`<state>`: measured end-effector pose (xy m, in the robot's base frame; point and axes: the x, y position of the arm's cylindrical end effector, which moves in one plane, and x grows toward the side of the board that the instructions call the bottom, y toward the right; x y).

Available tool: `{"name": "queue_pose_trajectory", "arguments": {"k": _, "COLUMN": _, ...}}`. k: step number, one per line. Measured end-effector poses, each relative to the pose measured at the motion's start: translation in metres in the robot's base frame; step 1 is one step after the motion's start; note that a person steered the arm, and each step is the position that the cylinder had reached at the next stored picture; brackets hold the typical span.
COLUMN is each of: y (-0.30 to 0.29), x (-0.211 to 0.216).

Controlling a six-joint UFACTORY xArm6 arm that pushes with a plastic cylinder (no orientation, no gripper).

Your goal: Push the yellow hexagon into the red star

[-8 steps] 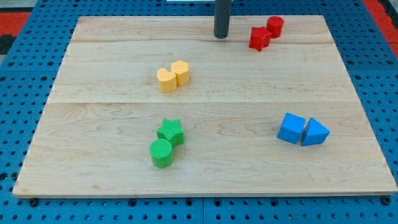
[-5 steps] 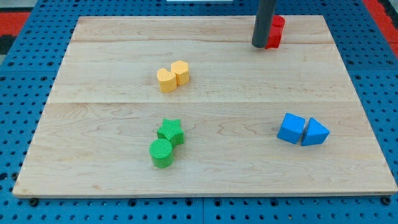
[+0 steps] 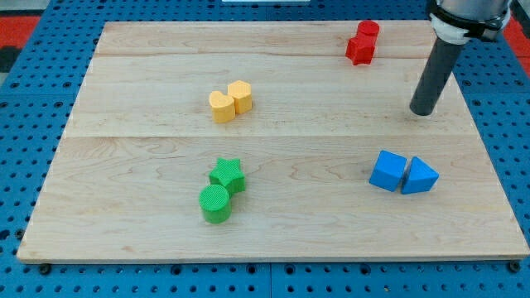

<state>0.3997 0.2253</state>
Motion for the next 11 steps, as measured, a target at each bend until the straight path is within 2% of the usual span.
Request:
{"name": "queue_pose_trajectory", "arguments": {"k": 2, "y": 0.003, "x": 0.000}}
{"name": "queue_pose_trajectory", "arguments": {"k": 3, "y": -0.082, "x": -0.015}}
{"name": "queue_pose_trajectory", "arguments": {"k": 4, "y": -0.116, "x": -0.028}}
{"name": "queue_pose_trajectory", "arguments": {"k": 5, "y": -0.177, "x": -0.019}}
{"name": "queue_pose_trajectory", "arguments": {"k": 6, "y": -0.210, "x": -0.001}}
{"name": "queue_pose_trajectory", "arguments": {"k": 7, "y": -0.299, "x": -0.001}}
{"name": "queue_pose_trajectory", "arguments": {"k": 8, "y": -0.320, "x": -0.030}}
{"name": "queue_pose_trajectory", "arguments": {"k": 9, "y": -0.281, "x": -0.056}}
{"name": "queue_pose_trajectory", "arguments": {"k": 10, "y": -0.271, "x": -0.050}}
{"name": "queue_pose_trajectory", "arguments": {"k": 11, "y": -0.205, "x": -0.050}}
